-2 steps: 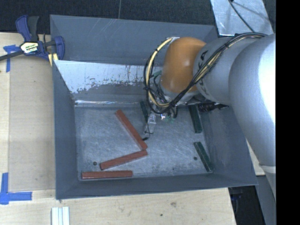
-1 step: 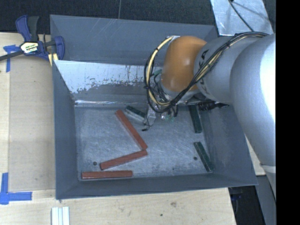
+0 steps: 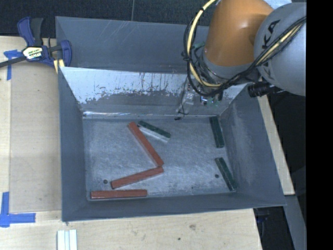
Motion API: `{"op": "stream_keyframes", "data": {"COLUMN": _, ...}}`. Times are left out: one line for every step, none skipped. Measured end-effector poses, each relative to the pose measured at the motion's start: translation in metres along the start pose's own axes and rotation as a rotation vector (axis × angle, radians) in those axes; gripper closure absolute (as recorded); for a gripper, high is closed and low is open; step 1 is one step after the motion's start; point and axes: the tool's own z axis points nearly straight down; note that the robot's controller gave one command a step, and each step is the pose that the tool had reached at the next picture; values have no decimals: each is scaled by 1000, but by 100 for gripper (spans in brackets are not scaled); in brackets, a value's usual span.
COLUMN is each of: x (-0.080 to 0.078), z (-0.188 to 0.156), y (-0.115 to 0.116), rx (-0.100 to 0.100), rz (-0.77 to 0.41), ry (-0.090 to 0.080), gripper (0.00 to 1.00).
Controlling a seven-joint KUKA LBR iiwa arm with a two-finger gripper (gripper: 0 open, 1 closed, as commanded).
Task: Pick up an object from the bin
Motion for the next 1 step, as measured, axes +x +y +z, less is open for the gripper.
{"op": "stream_keyframes", "data": {"x": 41, "z": 72, "y": 12, "rx": 5, "rz": 205, "ry": 12, "gripper": 100}}
